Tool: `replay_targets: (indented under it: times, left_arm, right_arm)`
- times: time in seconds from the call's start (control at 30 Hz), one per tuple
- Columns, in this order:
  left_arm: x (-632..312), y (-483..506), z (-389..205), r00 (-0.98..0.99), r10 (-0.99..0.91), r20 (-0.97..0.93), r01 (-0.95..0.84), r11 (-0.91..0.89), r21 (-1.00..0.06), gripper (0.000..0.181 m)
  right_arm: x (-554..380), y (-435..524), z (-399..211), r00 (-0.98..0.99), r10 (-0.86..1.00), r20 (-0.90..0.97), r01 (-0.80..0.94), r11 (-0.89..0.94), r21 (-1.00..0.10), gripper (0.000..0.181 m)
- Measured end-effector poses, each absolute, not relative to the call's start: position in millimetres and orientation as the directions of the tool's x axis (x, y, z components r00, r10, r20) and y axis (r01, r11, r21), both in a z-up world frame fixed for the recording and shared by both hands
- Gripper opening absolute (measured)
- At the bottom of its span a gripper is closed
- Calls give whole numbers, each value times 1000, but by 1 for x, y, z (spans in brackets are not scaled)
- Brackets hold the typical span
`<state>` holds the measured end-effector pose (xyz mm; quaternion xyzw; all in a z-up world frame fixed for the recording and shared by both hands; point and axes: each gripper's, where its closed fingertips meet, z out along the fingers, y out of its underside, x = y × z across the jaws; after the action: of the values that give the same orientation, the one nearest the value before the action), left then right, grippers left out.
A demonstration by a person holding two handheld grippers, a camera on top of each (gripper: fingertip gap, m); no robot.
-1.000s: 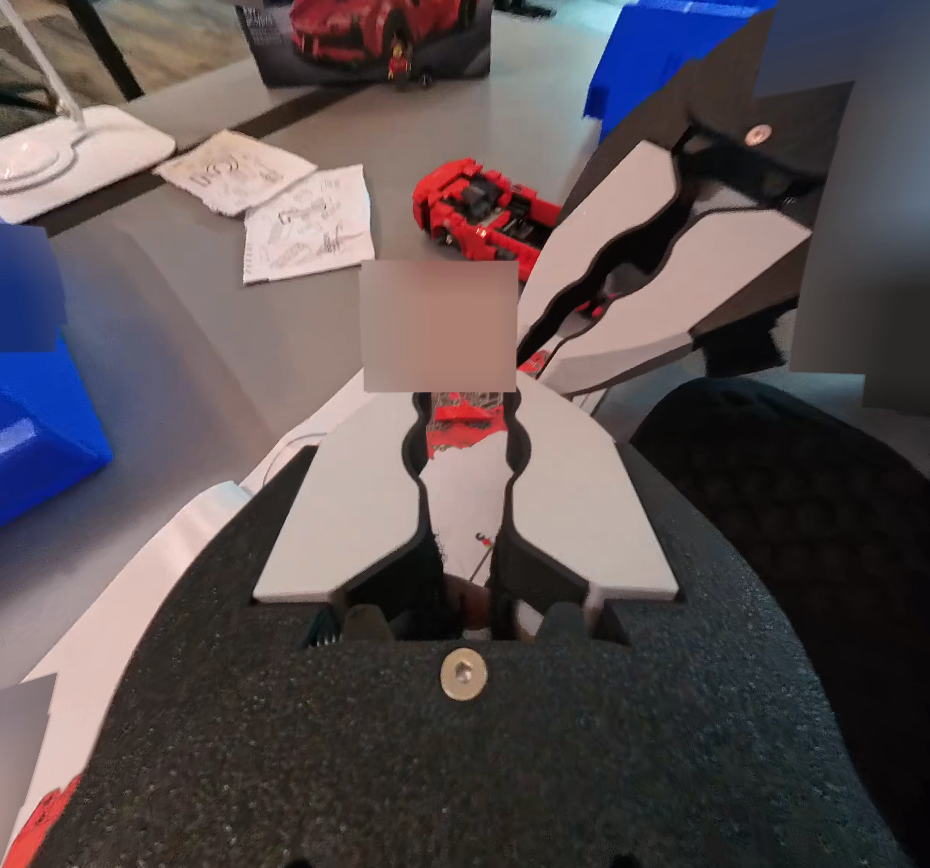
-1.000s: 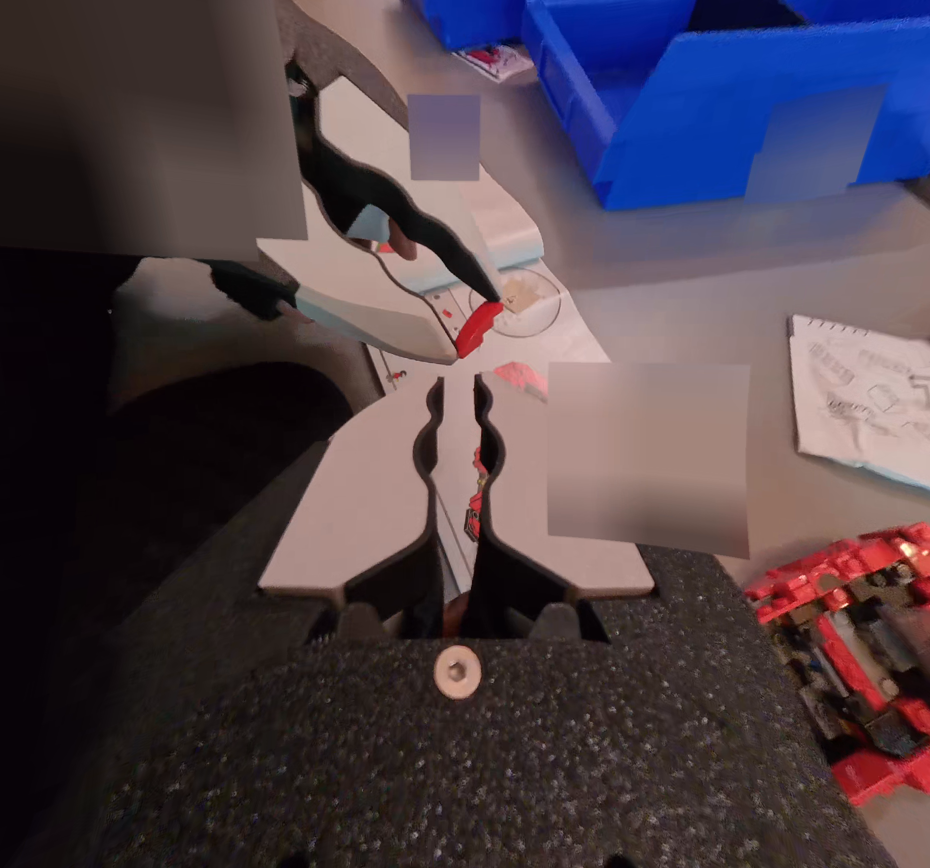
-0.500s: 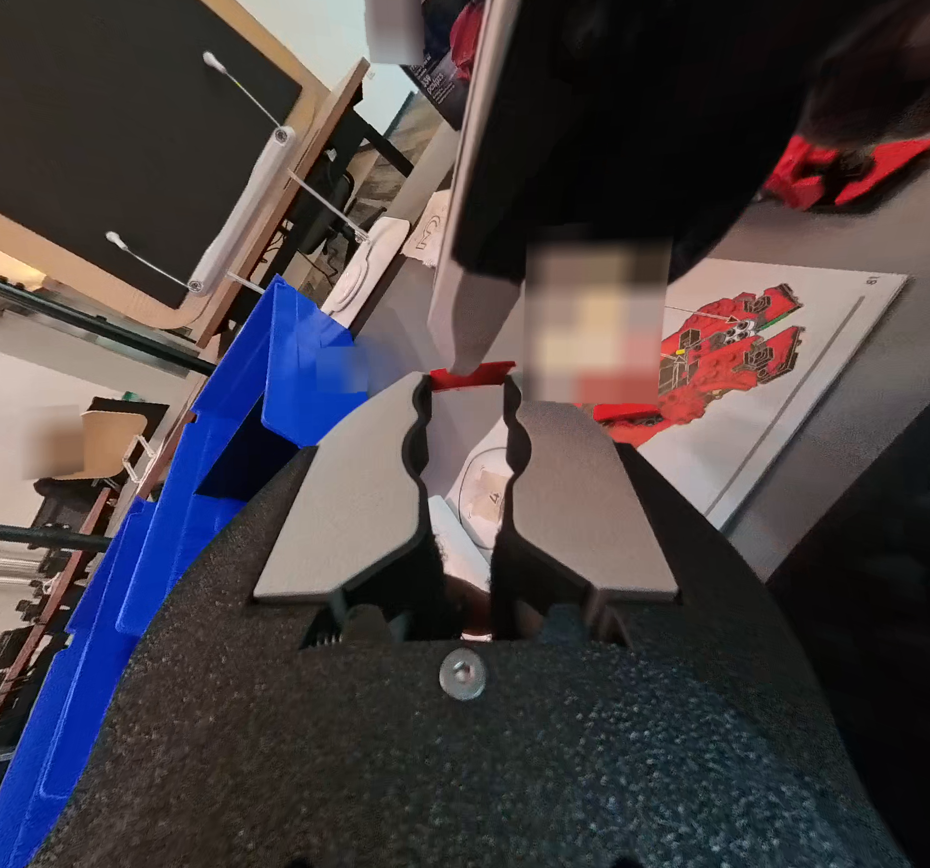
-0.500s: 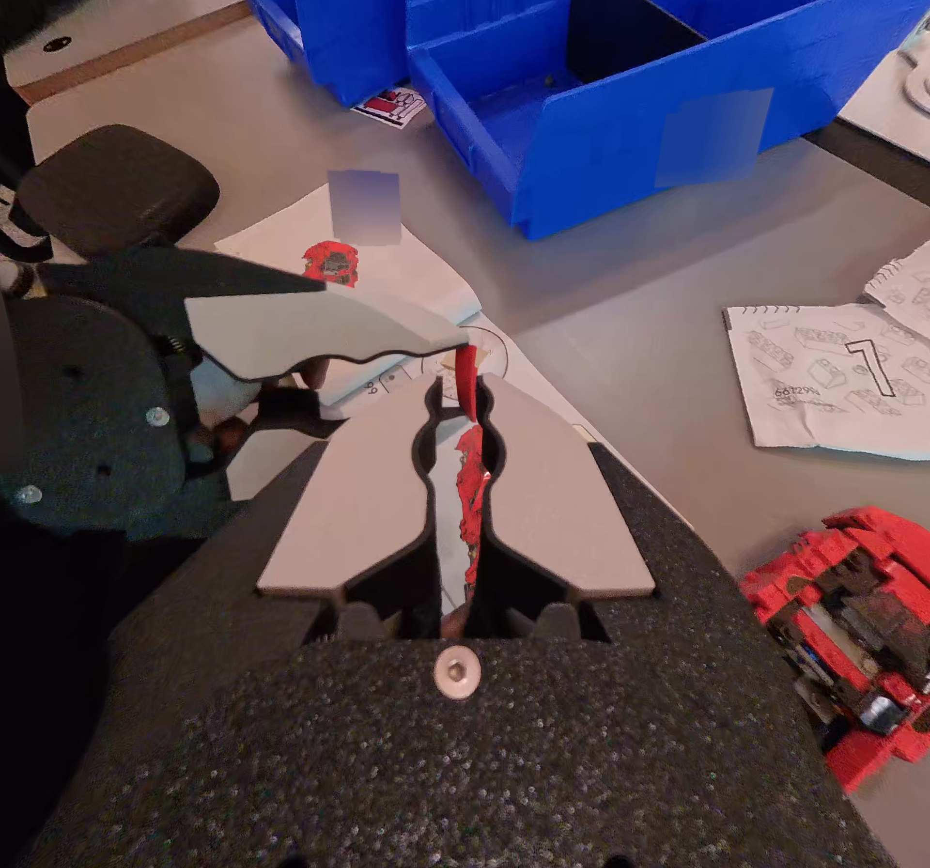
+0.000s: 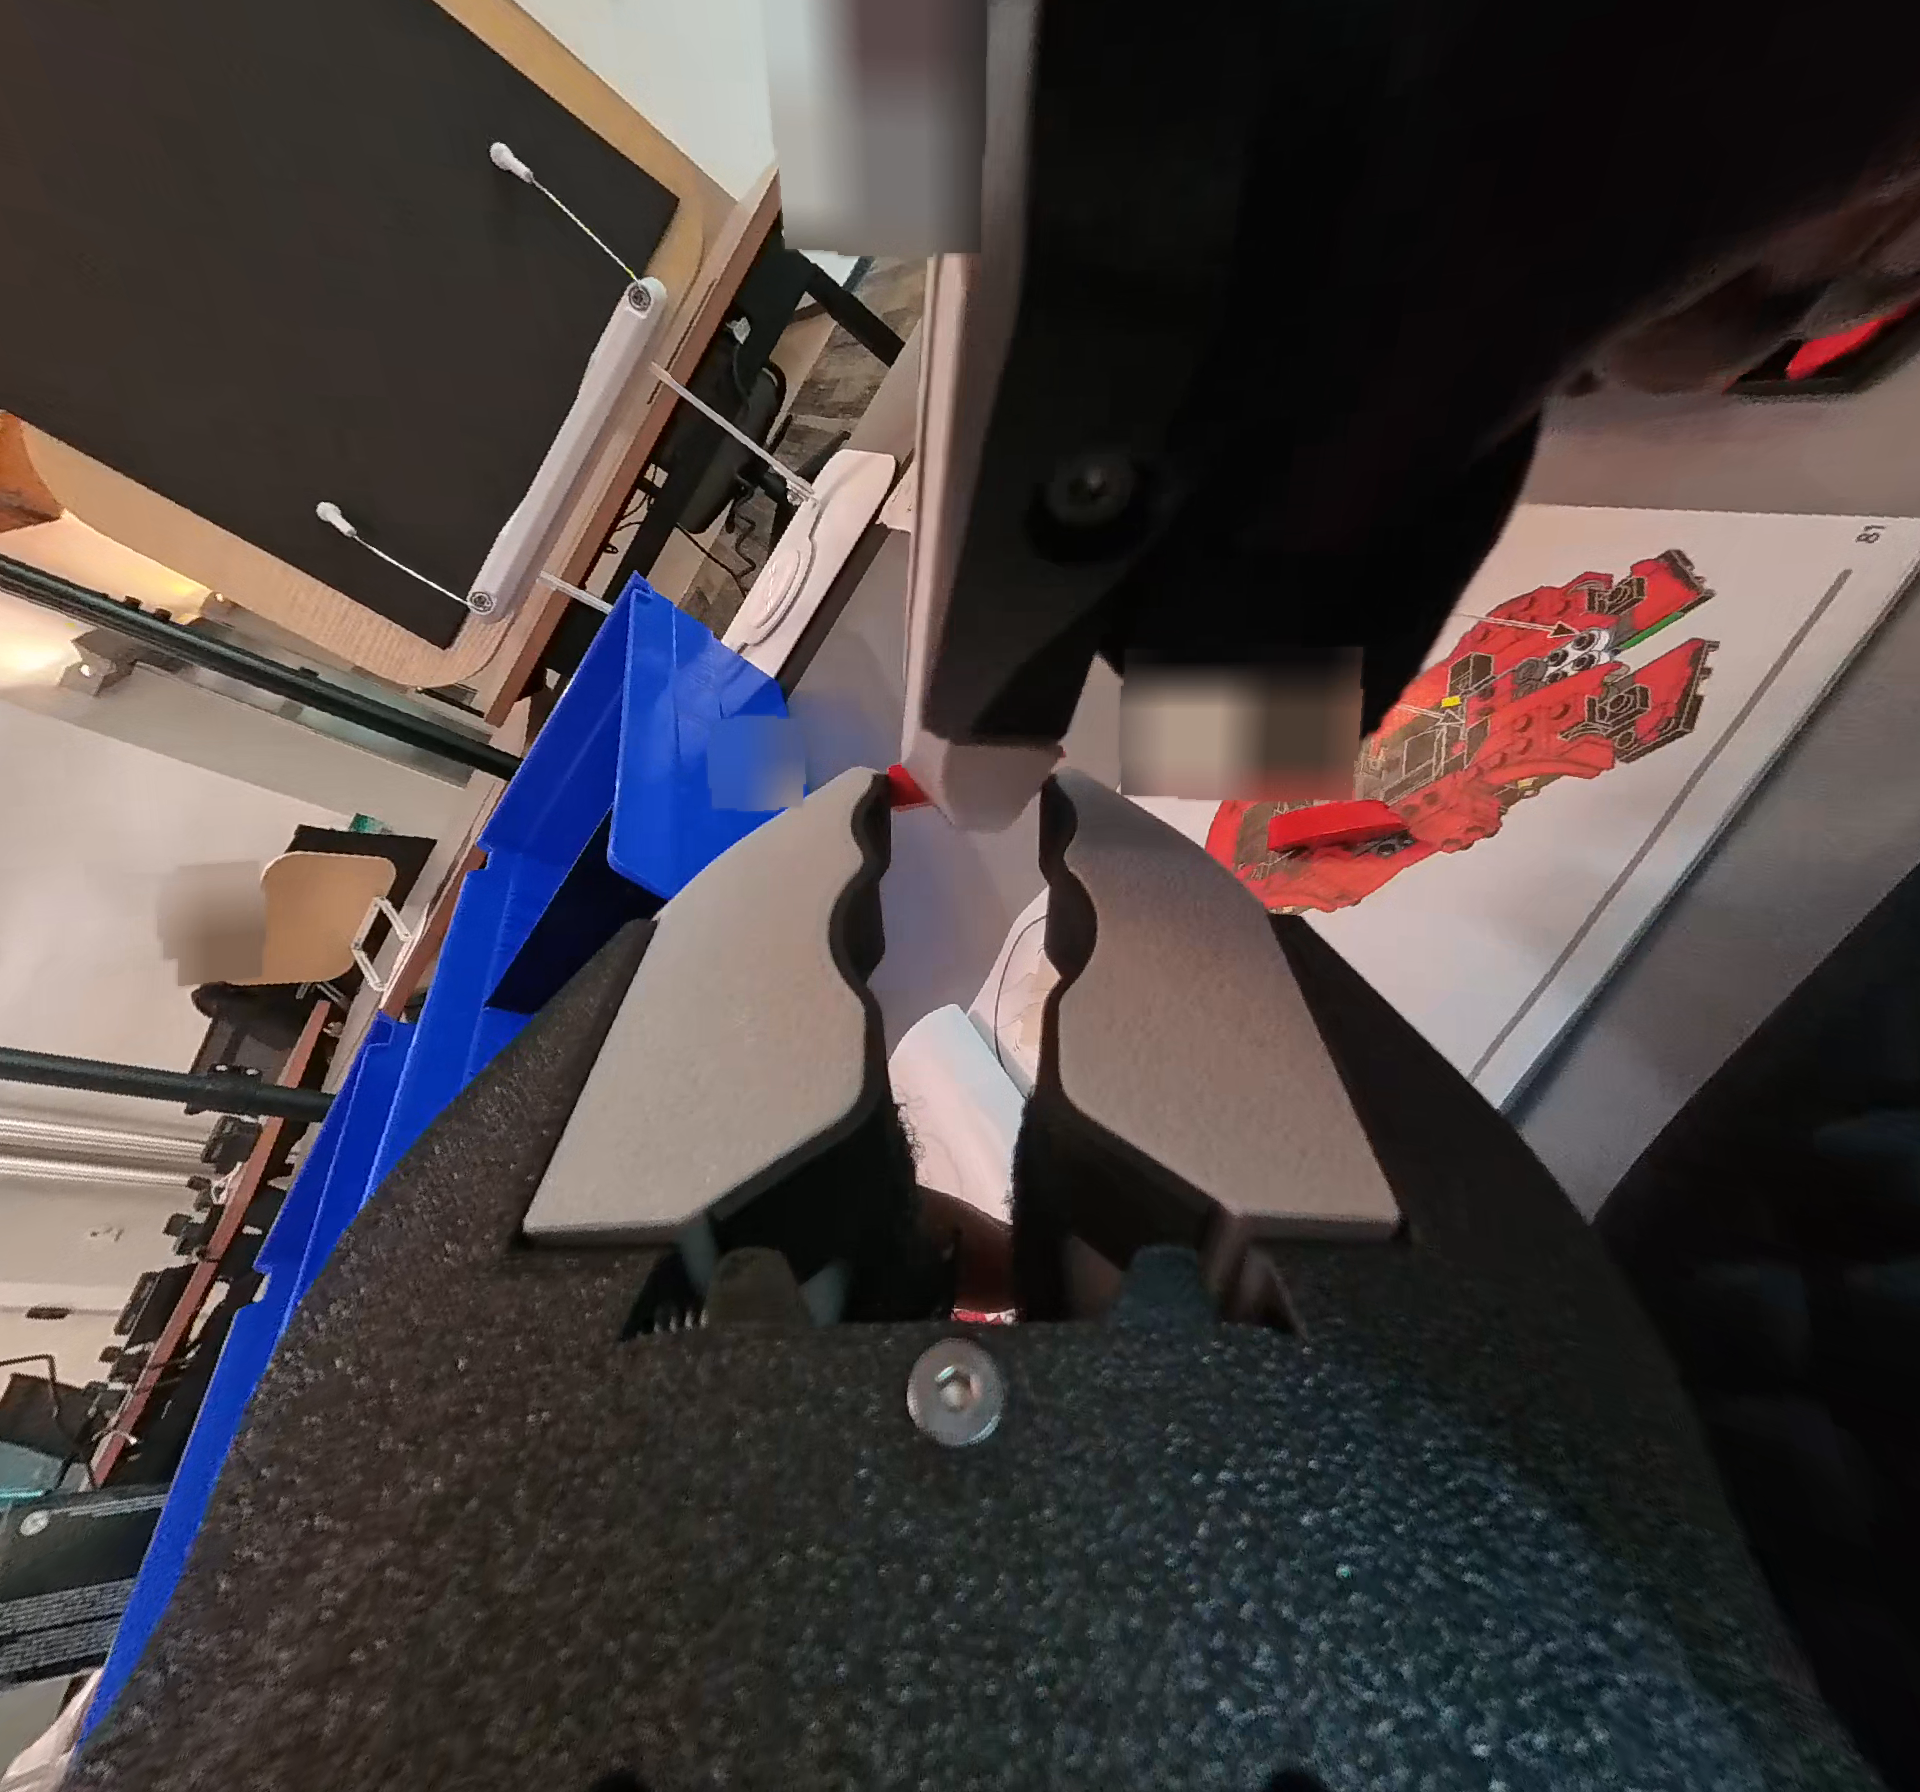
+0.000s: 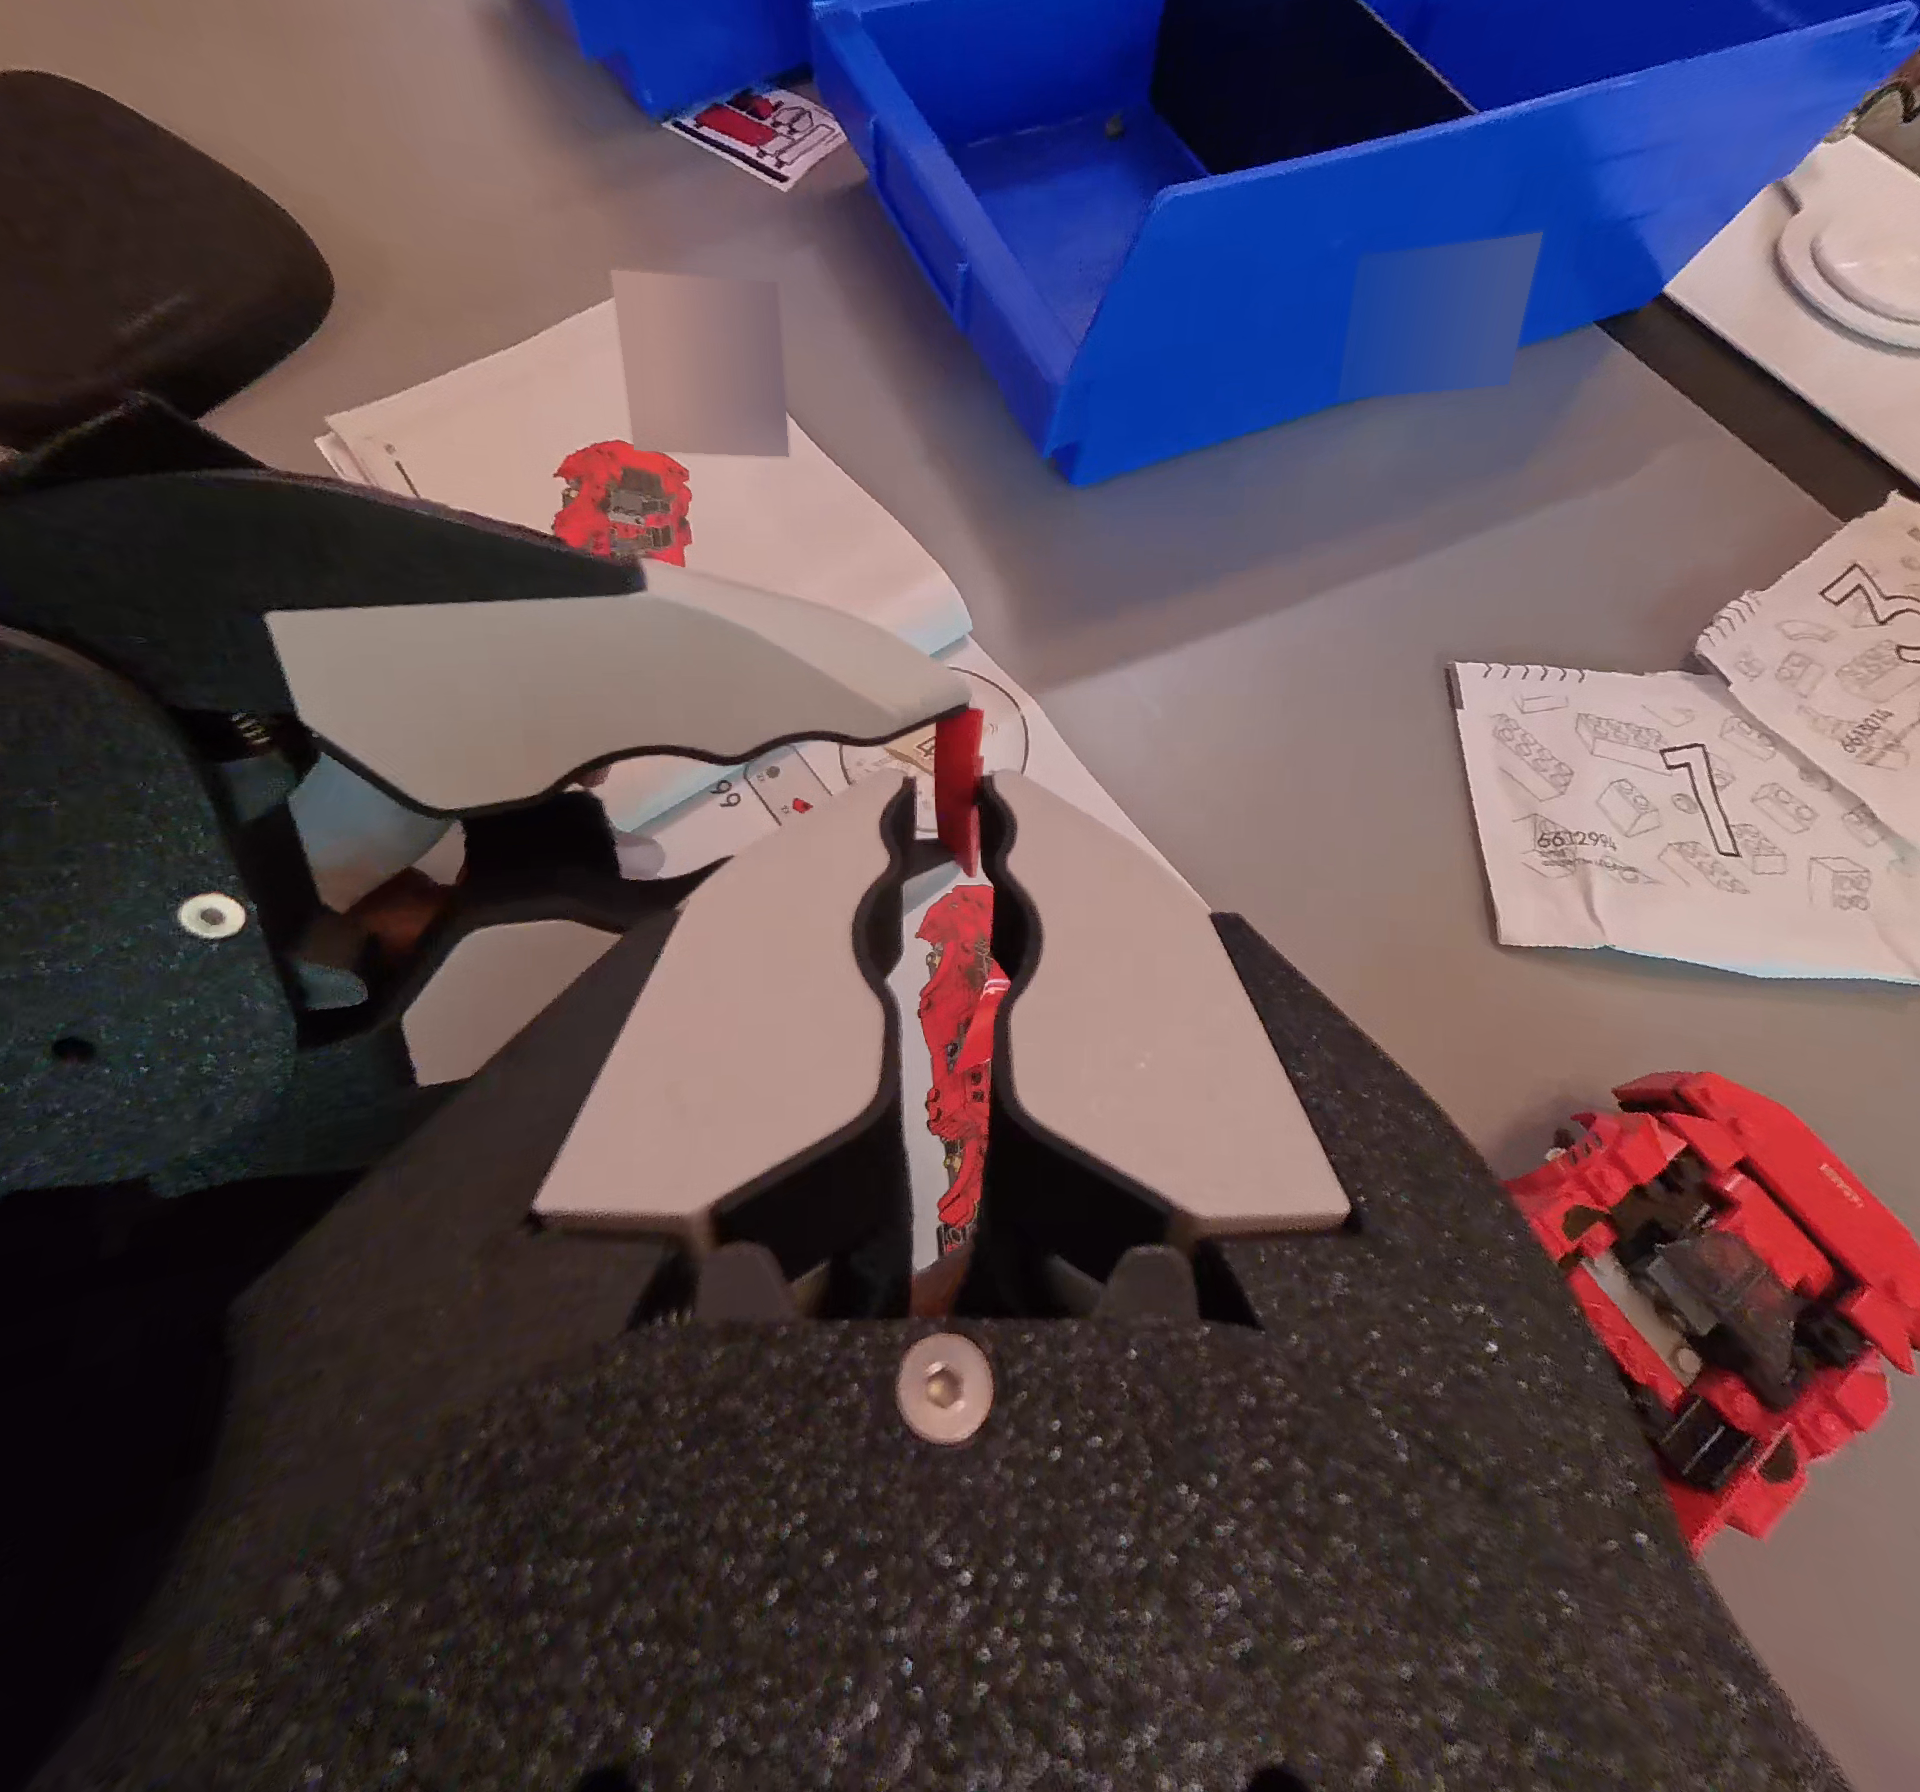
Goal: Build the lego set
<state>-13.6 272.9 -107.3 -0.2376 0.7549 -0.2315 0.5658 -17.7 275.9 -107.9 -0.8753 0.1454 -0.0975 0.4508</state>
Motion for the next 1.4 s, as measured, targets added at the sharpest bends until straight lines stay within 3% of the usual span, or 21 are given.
replay_targets:
  times: [0.23,0.47,0.63,0.77,0.93,0.97,1.4]
  left_arm:
    - [-14,273,-111,-264,-632,-729,-103,770,-630,27]
    - [-33,286,-126,-358,-735,-576,-183,660,-729,36]
    - [-61,370,-126,-321,-884,-340,-326,440,-837,16]
    - [-84,431,-135,-284,-943,-172,-442,288,-849,1]
    - [-84,445,-147,-312,-930,-196,-474,331,-816,0]
    - [-82,442,-148,-324,-927,-191,-469,332,-818,0]
    - [-78,438,-157,-380,-912,-155,-456,330,-827,0]
  right_arm:
    - [-16,276,-113,938,-337,78,-142,-580,-802,8]
    - [-11,263,-118,932,-352,-90,-273,-513,-814,7]
    - [2,242,-117,887,-427,-179,-376,-440,-815,8]
    - [4,232,-121,859,-470,-206,-425,-427,-798,7]
    - [0,229,-131,833,-509,-215,-465,-436,-770,14]
    - [0,229,-131,830,-513,-218,-470,-434,-768,8]
    - [-4,244,-139,830,-501,-246,-496,-461,-736,8]
